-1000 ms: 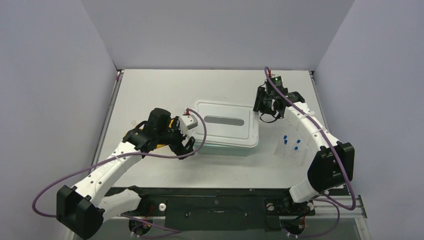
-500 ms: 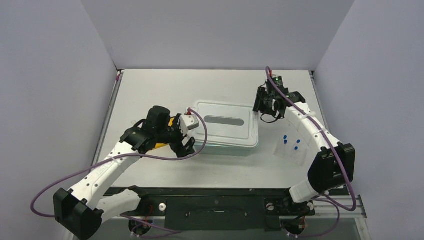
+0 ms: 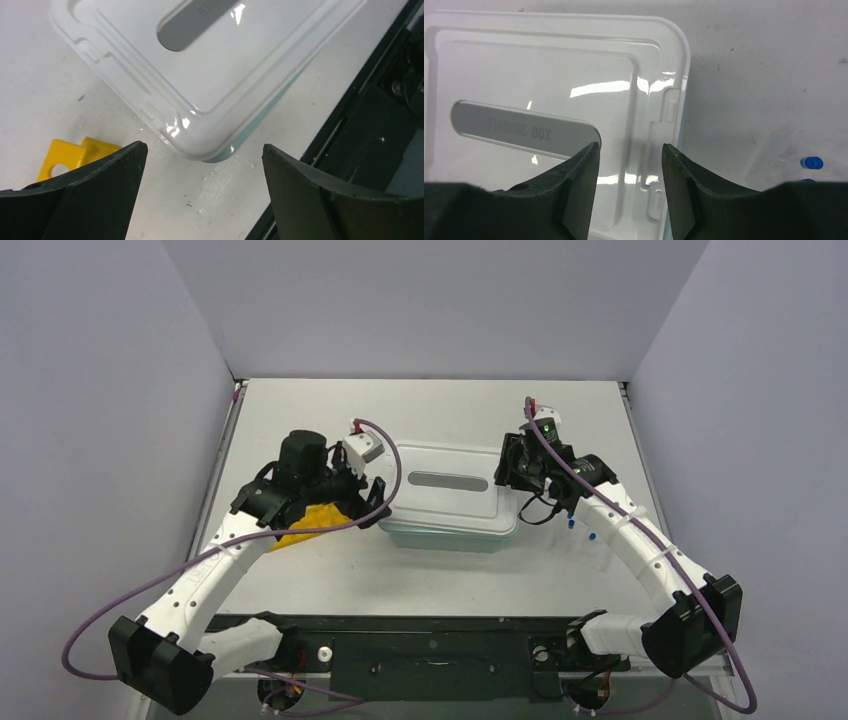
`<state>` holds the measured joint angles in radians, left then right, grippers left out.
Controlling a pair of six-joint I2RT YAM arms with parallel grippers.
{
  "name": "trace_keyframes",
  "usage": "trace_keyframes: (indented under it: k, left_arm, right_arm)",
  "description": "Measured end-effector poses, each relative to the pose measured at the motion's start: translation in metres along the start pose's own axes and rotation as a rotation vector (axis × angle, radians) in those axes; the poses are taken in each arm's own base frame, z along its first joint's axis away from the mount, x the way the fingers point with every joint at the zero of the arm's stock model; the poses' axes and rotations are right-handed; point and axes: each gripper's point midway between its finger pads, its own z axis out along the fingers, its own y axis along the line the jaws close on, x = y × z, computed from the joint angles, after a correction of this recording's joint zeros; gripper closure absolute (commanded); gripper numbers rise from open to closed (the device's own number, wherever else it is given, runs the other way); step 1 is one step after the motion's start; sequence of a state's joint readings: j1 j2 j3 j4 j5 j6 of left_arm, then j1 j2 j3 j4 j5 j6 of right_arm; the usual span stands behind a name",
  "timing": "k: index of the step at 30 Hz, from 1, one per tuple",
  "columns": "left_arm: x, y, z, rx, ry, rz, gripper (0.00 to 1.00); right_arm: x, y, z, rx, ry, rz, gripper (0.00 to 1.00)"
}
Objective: Organize the chemistry lab equipment
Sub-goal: Close the lid of the storage box.
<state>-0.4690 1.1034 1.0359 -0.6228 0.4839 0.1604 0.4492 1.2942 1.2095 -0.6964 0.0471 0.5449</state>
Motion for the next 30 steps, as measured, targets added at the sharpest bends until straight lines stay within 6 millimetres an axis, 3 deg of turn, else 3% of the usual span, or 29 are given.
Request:
trace_keyframes:
  k: [3,6,15,20,30]
  left_arm:
    - [-0.016,0.017,0.002,-0.084,-0.046,-0.040,0.21]
    - [-0.018,0.031,0.009,-0.149,-0.047,-0.085,0.25]
    - [0.010,0.059,0.029,-0.267,0.023,-0.153,0.38]
    - [0.012,0.055,0.033,-0.256,0.033,-0.114,0.46]
    - [0.019,0.034,0.036,-0.154,0.045,-0.057,0.47]
  right_arm:
    - [0.020,-0.009,0.003,0.031,0.025,0.008,0.58]
    - [0.034,-0.020,0.006,0.065,0.044,0.014,0.59]
    - [0.038,-0.027,0.001,0.075,0.022,0.028,0.60]
    - [0.037,-0.028,0.001,0.082,0.018,0.024,0.60]
    - [0.036,-0.032,0.001,0.089,0.017,0.026,0.60]
